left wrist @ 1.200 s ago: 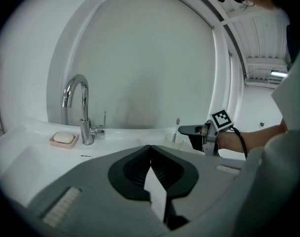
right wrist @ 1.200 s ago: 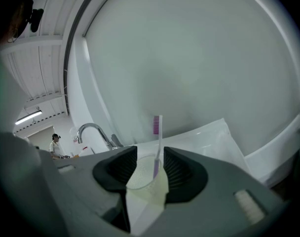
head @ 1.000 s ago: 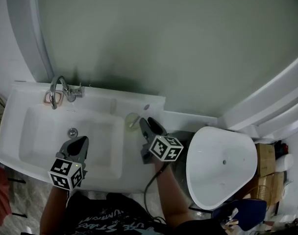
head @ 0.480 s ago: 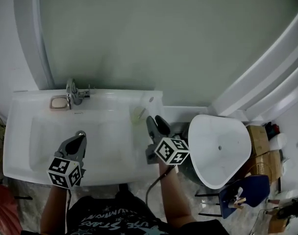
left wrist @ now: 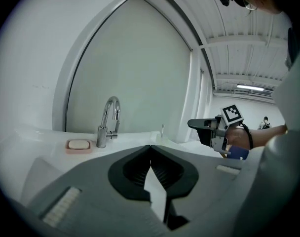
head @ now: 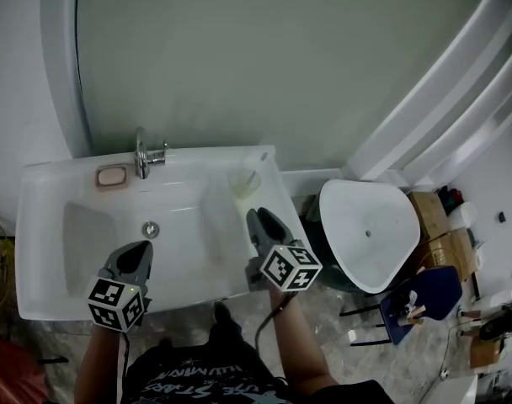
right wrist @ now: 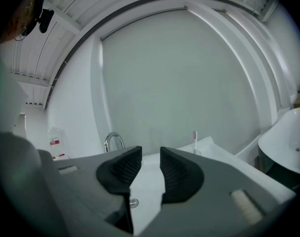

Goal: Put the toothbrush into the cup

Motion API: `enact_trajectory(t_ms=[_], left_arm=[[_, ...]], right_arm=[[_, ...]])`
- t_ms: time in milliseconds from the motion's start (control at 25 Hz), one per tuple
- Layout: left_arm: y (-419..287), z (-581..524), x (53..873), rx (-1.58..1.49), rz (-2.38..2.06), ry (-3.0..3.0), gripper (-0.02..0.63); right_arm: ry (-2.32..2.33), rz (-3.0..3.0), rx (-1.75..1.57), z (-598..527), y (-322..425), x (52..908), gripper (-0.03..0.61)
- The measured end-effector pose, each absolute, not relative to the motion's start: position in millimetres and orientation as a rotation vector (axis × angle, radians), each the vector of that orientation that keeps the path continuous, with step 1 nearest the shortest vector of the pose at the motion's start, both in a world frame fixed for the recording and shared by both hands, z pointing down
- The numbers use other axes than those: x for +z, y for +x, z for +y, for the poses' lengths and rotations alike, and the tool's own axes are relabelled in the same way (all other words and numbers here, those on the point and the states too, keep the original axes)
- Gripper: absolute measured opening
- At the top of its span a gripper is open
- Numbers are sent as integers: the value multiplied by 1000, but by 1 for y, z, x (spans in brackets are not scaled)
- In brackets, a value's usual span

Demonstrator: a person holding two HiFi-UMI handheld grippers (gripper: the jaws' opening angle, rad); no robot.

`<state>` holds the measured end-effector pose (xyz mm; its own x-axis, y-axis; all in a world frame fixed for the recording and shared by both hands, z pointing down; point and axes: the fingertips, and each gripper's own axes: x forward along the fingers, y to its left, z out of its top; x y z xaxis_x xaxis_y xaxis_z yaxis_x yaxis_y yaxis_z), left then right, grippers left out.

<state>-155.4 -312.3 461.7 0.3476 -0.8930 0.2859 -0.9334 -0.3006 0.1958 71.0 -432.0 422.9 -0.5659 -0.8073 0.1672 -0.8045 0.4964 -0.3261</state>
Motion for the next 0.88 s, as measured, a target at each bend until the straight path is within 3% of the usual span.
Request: enact_trajectory(t_ms=[200, 360, 880], left_arm=[[-161, -280, 471, 202, -1500, 2364, 11], [-166, -253, 477, 215, -1415, 2389, 10], [-123, -224, 485, 248, -1197, 2480, 10]], right_arm=[[-1547, 2649, -623, -378, 58, 436, 76], [-1609, 2596, -712, -334, 49, 452, 7], [-1693, 2575, -764, -265, 60, 465, 5]])
